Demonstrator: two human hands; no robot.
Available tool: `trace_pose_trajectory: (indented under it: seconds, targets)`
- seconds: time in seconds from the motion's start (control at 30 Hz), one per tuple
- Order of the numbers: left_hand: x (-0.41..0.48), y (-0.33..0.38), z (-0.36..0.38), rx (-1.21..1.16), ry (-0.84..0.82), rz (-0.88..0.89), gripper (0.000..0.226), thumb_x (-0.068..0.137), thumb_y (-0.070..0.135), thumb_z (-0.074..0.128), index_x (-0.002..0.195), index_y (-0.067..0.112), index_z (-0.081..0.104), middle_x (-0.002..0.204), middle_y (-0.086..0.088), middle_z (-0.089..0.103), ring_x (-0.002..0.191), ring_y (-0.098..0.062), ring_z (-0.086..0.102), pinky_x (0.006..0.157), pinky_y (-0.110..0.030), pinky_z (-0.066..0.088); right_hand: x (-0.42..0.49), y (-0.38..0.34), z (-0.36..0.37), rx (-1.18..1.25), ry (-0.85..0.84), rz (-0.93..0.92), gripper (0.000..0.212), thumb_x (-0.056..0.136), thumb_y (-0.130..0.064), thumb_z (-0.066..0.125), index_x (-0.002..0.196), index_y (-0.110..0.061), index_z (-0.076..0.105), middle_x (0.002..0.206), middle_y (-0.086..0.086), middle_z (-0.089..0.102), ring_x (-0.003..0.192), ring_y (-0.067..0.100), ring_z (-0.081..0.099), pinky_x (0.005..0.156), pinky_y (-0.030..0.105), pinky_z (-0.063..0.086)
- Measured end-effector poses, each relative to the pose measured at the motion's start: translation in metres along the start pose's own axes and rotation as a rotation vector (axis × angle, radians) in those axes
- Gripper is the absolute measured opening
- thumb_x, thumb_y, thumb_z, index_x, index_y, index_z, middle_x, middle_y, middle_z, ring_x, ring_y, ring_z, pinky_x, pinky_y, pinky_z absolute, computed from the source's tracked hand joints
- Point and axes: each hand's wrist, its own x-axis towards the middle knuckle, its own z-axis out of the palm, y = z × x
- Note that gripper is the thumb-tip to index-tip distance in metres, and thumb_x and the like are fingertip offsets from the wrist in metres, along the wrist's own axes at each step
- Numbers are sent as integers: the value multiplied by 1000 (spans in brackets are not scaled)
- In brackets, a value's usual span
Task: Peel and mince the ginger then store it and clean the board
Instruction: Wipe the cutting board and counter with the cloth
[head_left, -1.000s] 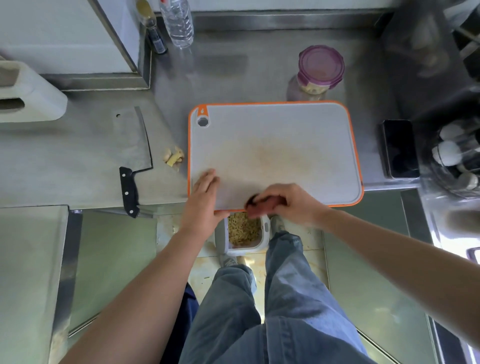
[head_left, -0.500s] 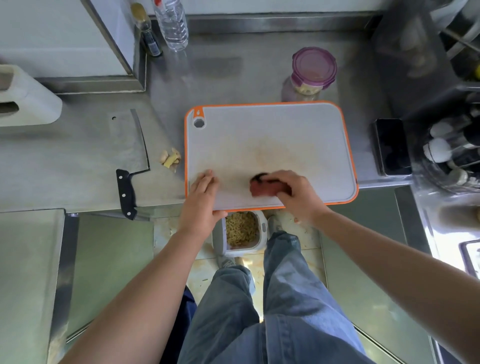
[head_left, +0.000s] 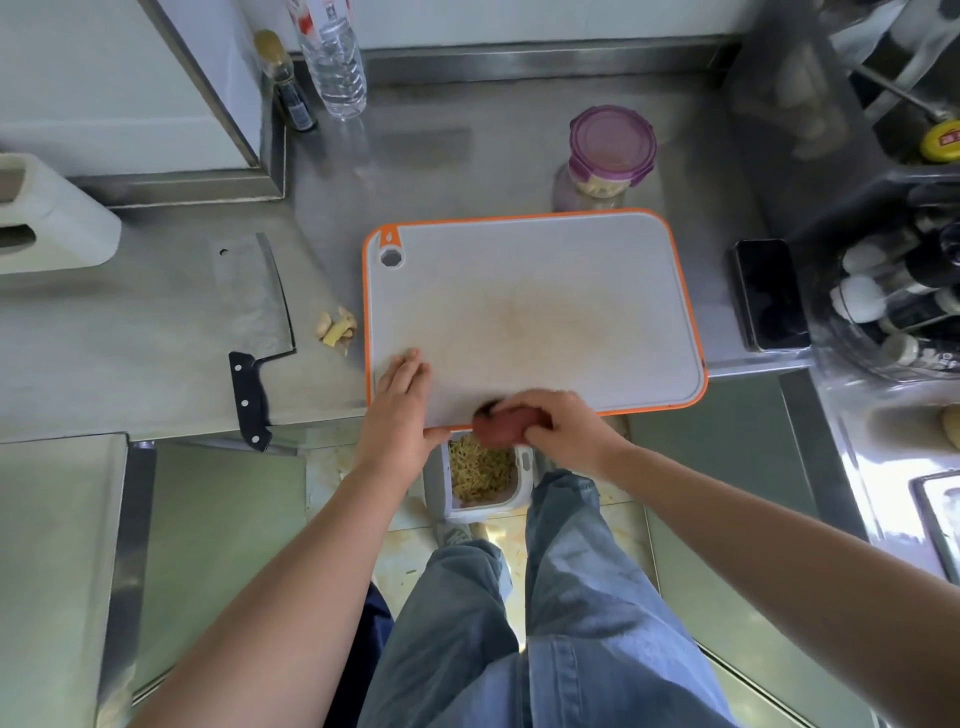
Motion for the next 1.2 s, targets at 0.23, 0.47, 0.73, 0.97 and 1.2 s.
trace_pose_trajectory:
  seconds: [0.23, 0.47, 0.73, 0.97, 1.2]
  targets:
    - [-1, 2, -3, 7, 7, 13, 82, 77, 25, 77, 145, 7, 34, 158, -5, 21, 146, -22, 15, 118, -28, 13, 41, 4, -23, 10, 470, -19, 59, 77, 14, 46, 131, -11, 53, 125, 10, 57, 116, 26, 51, 100, 27, 40]
    - [-3, 0, -6, -22, 14, 1, 86, 74, 30, 79, 144, 6, 35, 156, -4, 24, 145, -19, 20, 117, -26, 14, 29, -6, -10, -68, -157, -26, 51, 74, 10, 51, 107, -23, 71, 92, -8, 66, 76, 3, 57, 66, 6, 39]
    - [-15, -10, -9, -17, 18, -5, 73, 81, 30, 73, 143, 15, 37, 158, -2, 16, 147, -18, 12, 111, -34, 32, 96, -7, -48, -30, 517, -104, 53, 76, 12, 49, 125, -6, 58, 121, 14, 61, 113, 24, 55, 97, 23, 38]
    - [-13, -12, -7, -48, 50, -17, 72, 78, 30, 76, 140, 16, 43, 156, 1, 25, 145, -18, 18, 112, -32, 29, 47, -12, -11, -125, -179, -119, 44, 73, 9, 57, 102, -20, 73, 93, -6, 67, 79, 3, 59, 74, 15, 45]
    - [-10, -13, -4, 54, 61, 21, 72, 74, 32, 78, 135, 13, 46, 150, -8, 32, 140, -25, 26, 111, -35, 32, 50, -14, -52, -5, 209, -53, 54, 76, 15, 47, 117, -16, 65, 104, -2, 64, 84, 6, 57, 69, -1, 37]
